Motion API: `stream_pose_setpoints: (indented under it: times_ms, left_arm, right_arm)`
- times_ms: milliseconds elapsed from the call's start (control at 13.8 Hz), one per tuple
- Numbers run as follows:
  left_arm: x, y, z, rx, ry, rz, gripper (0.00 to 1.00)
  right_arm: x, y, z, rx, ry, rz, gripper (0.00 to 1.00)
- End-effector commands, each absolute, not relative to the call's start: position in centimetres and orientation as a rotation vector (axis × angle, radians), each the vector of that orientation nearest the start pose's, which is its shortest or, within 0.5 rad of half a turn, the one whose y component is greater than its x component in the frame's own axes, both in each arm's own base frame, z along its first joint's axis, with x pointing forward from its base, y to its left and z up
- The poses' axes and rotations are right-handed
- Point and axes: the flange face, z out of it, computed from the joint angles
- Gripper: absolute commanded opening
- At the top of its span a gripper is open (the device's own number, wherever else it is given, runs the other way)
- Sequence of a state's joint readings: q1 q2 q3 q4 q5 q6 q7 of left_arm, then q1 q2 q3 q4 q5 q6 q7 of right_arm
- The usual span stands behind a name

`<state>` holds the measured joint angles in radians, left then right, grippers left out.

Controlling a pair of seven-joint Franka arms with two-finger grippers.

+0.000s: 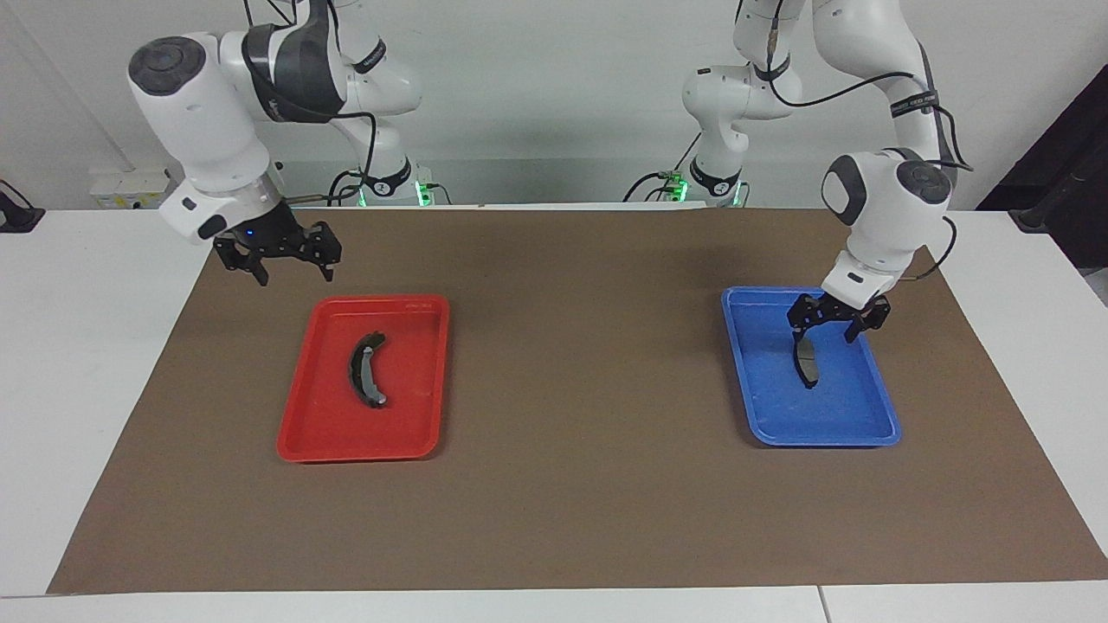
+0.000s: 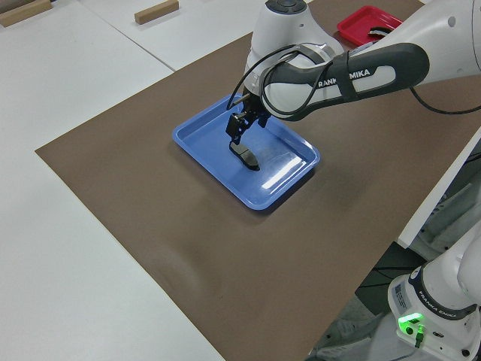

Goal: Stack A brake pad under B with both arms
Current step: 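Grasp the dark pad with the left gripper while the right gripper grasps the curved pad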

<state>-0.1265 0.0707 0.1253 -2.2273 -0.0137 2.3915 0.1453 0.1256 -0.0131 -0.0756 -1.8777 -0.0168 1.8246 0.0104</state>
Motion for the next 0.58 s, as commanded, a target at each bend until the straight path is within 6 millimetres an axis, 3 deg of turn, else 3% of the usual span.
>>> stream_pose_setpoints:
  times_ms: [0,217,361,506]
  left_arm:
    - [54.0,0.1,31.7,-3.103,0.242,-0.147,1.0]
    - [54.0,0.1,30.5,-3.103,0.234,-0.121,0.99]
    - [54.1,0.1,29.8,-3.102,0.234,-0.109,0.96]
    - [54.2,0.2,29.3,-3.1,0.234,-0.116,0.86]
  right_arm:
    - [55.5,3.4,45.3,-3.129,-0.021,0.061,0.99]
    - [55.9,3.4,39.9,-3.13,-0.021,0.053,0.99]
    - [55.6,3.5,37.5,-3.13,-0.018,0.041,0.99]
    - [55.6,3.5,35.8,-3.133,-0.02,0.058,0.93]
